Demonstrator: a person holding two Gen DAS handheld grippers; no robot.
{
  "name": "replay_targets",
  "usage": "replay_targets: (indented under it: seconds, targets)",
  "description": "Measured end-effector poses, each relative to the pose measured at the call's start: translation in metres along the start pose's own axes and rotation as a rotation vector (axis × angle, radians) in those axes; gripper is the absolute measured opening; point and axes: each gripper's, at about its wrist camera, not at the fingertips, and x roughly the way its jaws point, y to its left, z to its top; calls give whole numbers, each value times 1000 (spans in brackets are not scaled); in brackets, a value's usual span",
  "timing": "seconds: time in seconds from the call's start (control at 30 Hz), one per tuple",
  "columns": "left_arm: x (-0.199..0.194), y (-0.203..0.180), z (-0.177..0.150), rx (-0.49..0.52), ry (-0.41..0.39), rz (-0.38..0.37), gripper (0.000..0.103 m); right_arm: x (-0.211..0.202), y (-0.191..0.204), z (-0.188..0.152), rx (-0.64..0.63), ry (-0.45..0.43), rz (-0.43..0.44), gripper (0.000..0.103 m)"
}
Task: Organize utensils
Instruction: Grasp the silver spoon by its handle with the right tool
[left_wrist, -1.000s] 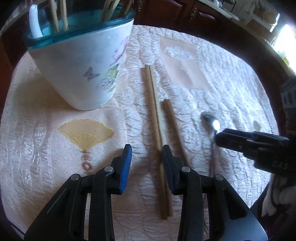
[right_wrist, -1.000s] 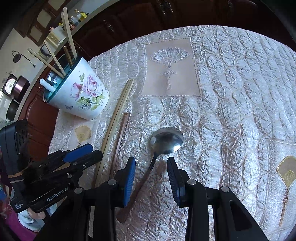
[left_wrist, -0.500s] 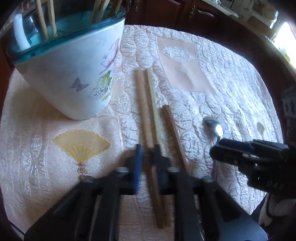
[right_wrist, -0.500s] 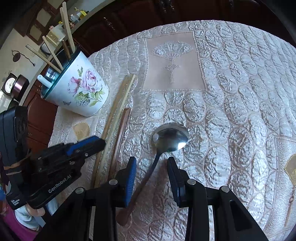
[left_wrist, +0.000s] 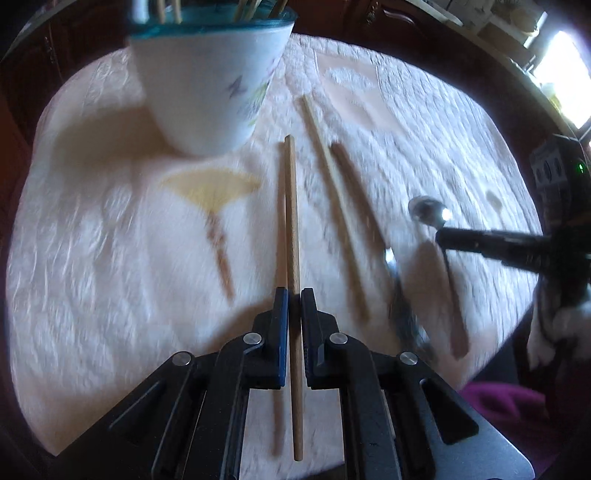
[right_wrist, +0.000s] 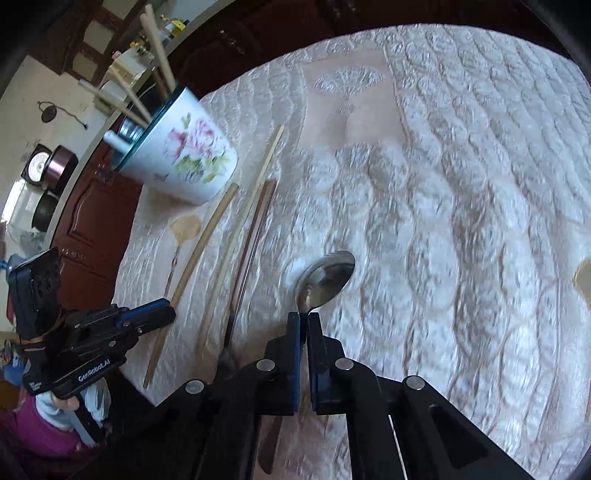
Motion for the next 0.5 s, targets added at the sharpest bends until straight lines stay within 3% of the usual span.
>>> replay_targets:
  seconds: [0.23,0.37,0.5]
  targets:
    - [-7,5,-15,22,20,-5,9,-4,-12,-3,45,-15,35,9]
    - [-9,7,10,-5,-33,-1,28,-4,-20,11,68,-6,80,25]
    - [3,3,39,3,-52,11,31,-1,-25,15,65,-1,128,26]
